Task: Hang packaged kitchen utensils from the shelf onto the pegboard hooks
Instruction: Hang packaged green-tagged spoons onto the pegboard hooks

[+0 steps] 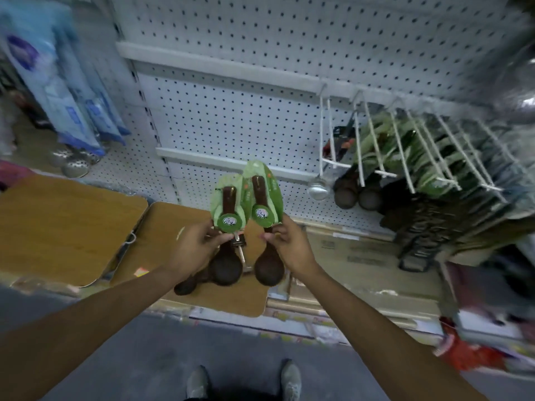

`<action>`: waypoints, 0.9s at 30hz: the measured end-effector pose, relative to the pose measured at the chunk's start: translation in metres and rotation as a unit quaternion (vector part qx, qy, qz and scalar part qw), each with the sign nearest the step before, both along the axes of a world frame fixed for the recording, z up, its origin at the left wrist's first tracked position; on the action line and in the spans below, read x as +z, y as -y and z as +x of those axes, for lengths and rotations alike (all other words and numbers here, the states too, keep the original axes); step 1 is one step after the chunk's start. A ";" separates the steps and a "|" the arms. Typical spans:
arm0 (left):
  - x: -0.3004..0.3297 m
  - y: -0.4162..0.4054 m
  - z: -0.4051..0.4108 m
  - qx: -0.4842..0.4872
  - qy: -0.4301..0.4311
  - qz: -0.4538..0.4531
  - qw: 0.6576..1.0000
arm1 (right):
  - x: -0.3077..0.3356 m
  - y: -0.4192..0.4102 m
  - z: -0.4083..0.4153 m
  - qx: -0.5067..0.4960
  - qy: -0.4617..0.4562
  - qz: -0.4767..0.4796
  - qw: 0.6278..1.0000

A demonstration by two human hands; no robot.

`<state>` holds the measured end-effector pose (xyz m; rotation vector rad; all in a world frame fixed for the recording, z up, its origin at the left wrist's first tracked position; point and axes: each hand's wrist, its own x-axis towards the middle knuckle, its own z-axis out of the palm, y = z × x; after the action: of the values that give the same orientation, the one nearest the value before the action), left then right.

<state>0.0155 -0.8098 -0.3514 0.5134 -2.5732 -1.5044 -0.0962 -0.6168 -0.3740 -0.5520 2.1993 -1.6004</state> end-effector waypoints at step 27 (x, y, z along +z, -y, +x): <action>0.072 -0.210 -0.049 -0.113 -0.039 -0.025 0.993 | 0.072 -0.237 -0.005 -0.115 0.047 -0.140 0.982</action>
<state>-0.0338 -0.5995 -0.2791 0.1577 -2.6736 -1.4849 -0.1010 -0.3802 -0.3025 -0.2962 2.0432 -2.0303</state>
